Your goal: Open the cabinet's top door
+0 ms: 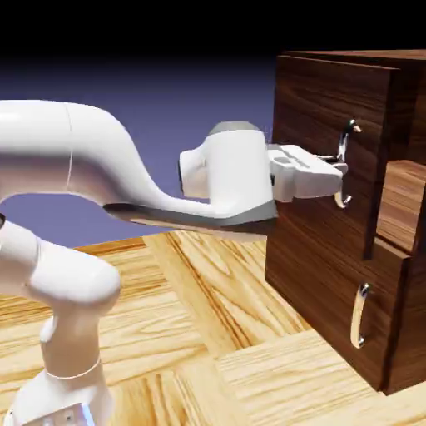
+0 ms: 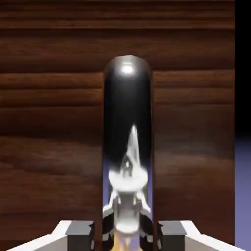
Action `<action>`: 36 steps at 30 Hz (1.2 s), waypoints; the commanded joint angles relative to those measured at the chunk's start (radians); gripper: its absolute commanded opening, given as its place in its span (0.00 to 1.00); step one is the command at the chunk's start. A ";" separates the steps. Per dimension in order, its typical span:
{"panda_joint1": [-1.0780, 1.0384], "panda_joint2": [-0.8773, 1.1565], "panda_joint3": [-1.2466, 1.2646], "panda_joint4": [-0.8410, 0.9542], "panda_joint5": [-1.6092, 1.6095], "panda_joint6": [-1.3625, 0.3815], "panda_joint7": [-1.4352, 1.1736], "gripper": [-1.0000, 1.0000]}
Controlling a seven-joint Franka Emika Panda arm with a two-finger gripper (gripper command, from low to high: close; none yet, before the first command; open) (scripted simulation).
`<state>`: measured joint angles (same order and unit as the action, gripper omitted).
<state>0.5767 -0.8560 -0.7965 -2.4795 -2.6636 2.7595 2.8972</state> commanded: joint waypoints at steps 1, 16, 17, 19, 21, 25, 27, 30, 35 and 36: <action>-0.036 -0.004 0.032 -0.022 0.021 -0.008 0.000 0.00; -0.573 -0.155 0.554 -0.284 0.406 -0.015 -0.029 0.00; -0.599 -0.179 0.584 -0.303 0.449 -0.016 -0.050 0.00; -0.638 -0.225 0.634 -0.337 0.536 -0.020 -0.098 0.00; -0.671 -0.271 0.682 -0.368 0.623 -0.023 -0.147 0.00; -0.711 -0.361 0.763 -0.425 0.797 -0.041 -0.253 0.00; -0.717 -0.405 0.799 -0.451 0.884 -0.060 -0.309 0.00; -0.706 -0.470 0.852 -0.487 1.015 -0.105 -0.392 0.00; -0.646 -0.572 0.959 -0.533 1.232 -0.229 -0.515 0.00; -0.629 -0.590 0.985 -0.539 1.276 -0.261 -0.535 0.00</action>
<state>-0.0521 -1.4461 0.1887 -3.0182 -1.3898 2.4997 2.3620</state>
